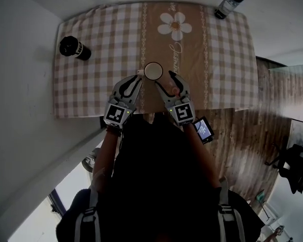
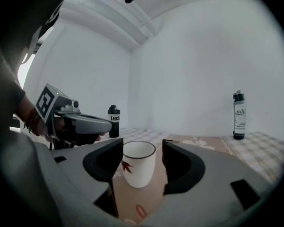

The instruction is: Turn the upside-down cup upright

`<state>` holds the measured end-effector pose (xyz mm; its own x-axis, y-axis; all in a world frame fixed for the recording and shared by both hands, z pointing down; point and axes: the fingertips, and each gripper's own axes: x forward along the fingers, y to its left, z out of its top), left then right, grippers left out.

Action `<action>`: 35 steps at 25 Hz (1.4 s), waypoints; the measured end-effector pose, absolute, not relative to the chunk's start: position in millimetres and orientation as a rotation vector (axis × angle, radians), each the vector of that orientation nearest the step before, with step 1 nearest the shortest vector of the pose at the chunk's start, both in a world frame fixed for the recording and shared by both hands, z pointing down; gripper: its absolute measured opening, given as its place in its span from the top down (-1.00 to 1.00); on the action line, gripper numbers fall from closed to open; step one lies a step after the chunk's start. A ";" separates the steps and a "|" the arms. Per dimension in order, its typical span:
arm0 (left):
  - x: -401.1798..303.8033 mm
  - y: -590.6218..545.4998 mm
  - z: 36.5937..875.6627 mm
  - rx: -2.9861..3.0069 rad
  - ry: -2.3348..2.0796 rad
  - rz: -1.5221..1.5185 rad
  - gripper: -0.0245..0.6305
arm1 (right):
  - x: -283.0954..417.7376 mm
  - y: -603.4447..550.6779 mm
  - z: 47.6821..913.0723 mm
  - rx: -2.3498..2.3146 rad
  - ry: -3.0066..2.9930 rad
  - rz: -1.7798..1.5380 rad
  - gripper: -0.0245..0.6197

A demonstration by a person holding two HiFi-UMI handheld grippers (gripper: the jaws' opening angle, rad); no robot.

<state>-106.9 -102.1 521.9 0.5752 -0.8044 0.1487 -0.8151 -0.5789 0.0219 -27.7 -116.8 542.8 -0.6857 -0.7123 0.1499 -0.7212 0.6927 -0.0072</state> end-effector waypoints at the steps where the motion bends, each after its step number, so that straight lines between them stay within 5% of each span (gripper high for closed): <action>1: -105.7 -104.1 516.0 2.704 -1.442 0.177 0.75 | -23.7 -114.9 531.8 1.202 -2.793 0.090 0.12; 10: -84.0 -96.6 480.1 2.674 -1.694 0.062 0.94 | -2.7 -89.2 483.8 1.275 -2.919 0.075 0.47; 18: -78.8 -78.7 468.4 2.572 -1.864 0.006 0.97 | -18.3 -67.2 445.7 1.187 -3.013 -0.050 0.48; 21: -75.3 -75.5 467.7 2.574 -1.877 0.019 0.97 | -10.7 -66.6 451.5 1.255 -2.961 -0.059 0.91; 35: -64.0 -72.6 472.8 2.594 -1.831 0.053 0.97 | -2.1 -73.0 465.9 1.281 -2.873 -0.058 0.93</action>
